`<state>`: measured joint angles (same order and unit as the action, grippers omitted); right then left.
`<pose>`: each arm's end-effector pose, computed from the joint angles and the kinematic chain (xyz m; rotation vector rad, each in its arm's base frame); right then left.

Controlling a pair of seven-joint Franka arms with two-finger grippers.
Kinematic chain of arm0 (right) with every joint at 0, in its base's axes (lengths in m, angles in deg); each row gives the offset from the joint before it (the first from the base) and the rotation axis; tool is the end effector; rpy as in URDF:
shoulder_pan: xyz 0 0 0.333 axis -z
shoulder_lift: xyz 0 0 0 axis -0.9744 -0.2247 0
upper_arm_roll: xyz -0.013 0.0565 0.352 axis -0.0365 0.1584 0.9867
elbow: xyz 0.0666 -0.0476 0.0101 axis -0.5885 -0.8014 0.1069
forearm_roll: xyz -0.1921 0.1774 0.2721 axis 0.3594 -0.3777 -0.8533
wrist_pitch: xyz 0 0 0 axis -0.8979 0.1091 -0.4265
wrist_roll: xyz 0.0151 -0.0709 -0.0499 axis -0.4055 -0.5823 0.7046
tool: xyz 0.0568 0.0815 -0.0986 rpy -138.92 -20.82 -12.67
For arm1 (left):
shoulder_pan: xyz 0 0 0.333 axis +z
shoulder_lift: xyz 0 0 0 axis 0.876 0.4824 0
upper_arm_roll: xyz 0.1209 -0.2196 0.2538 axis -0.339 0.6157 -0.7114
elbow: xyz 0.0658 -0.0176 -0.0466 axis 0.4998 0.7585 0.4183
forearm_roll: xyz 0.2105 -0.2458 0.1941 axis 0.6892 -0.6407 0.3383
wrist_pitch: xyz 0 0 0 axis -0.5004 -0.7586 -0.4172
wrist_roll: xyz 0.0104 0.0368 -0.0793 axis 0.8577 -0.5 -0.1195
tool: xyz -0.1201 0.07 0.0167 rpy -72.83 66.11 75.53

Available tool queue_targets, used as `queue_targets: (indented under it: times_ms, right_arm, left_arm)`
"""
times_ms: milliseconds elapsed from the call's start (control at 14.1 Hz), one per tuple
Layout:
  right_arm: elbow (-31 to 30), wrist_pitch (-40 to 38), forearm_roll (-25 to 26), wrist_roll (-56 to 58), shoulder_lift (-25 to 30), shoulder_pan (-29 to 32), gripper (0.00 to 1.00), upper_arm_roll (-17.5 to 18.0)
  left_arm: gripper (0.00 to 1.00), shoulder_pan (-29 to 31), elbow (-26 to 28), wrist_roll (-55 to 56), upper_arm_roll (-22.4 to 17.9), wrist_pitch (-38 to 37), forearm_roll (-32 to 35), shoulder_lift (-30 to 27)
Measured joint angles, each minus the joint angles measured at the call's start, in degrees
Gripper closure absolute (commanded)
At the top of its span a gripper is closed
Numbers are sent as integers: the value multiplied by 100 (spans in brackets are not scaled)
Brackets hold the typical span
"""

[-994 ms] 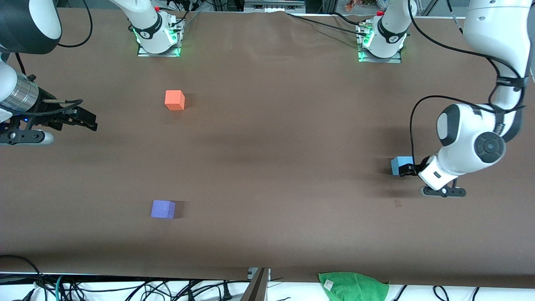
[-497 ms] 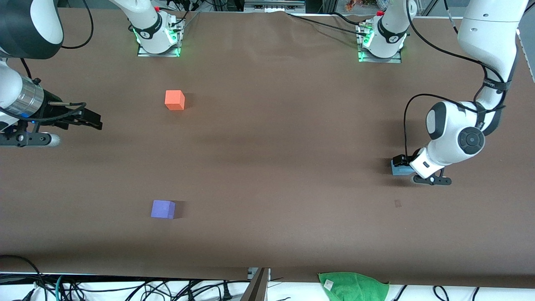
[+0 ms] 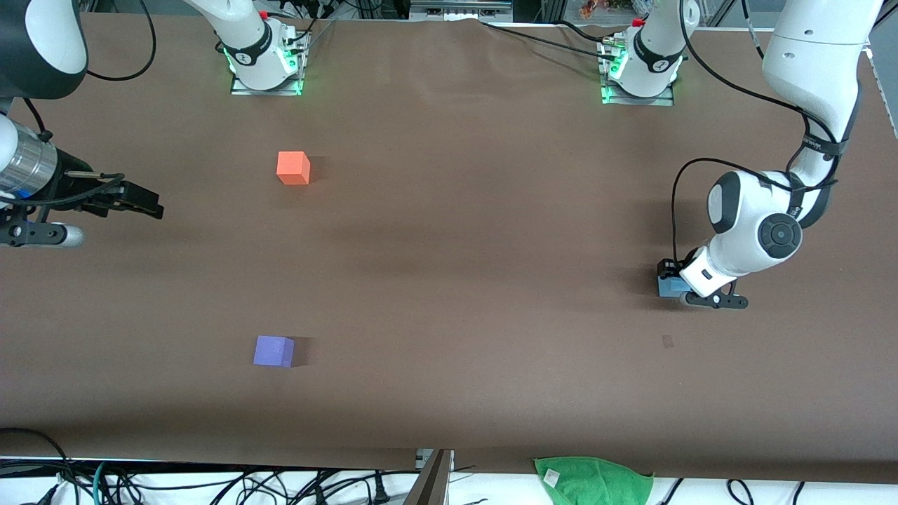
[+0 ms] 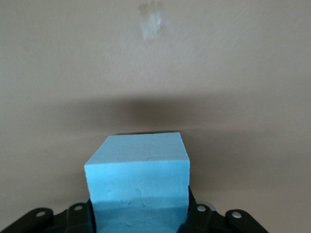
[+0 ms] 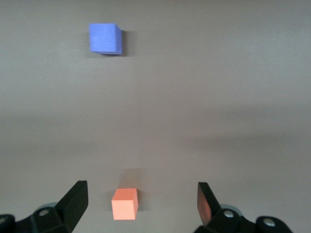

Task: Place blue block between orange and purple blocks
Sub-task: 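Close the left gripper on the light blue cube and lift it, then carry the light blue cube with the left gripper toward the table middle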

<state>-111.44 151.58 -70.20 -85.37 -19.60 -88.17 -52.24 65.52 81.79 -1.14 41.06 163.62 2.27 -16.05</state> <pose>0.5968 0.0179 0.5560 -3.1139 0.0675 0.1176 0.6162 0.0016 0.2298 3.1208 -0.1199 -0.1566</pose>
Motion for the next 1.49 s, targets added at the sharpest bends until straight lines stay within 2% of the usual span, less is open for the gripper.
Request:
queue_targets:
  times_ms: [284, 426, 639, 781, 923, 1065, 1278, 1491]
  right_arm:
    - [0, 66, 47, 4, -40, 19, 1, -7]
    - [0, 74, 80, 11, -44, 28, 1, -7]
    - [1, 87, 80, 20, -44, 39, 1, -7]
    - [1, 89, 80, 149, -44, 42, 1, -3]
    - [8, 62, 130, 425, -37, 2, 1, 37]
    - [25, -4, 354, 466, -26, -152, 1, 75]
    - [41, -49, 393, 446, -23, -233, 1, 81]
    - [41, -148, 266, 445, -6, -211, 1, 1]
  left_arm:
    - [87, -16, -1132, 88, 607, -1690, -7, -473]
    - [87, -31, -1640, 357, 1024, -2239, -9, -696]
    - [86, -128, -1952, 1241, 1758, -2502, -20, -759]
    - [87, -609, -1987, 2107, 2119, -2496, -24, -651]
    - [87, -1504, -2237, 2842, 2170, -2409, -22, -275]
    - [86, -2322, -2710, 3531, 2061, -2108, 27, 343]
    - [85, -3121, -3150, 4333, 1710, -1485, 484, 1178]
    - [83, -3711, -3218, 4815, 1347, -945, 709, 1725]
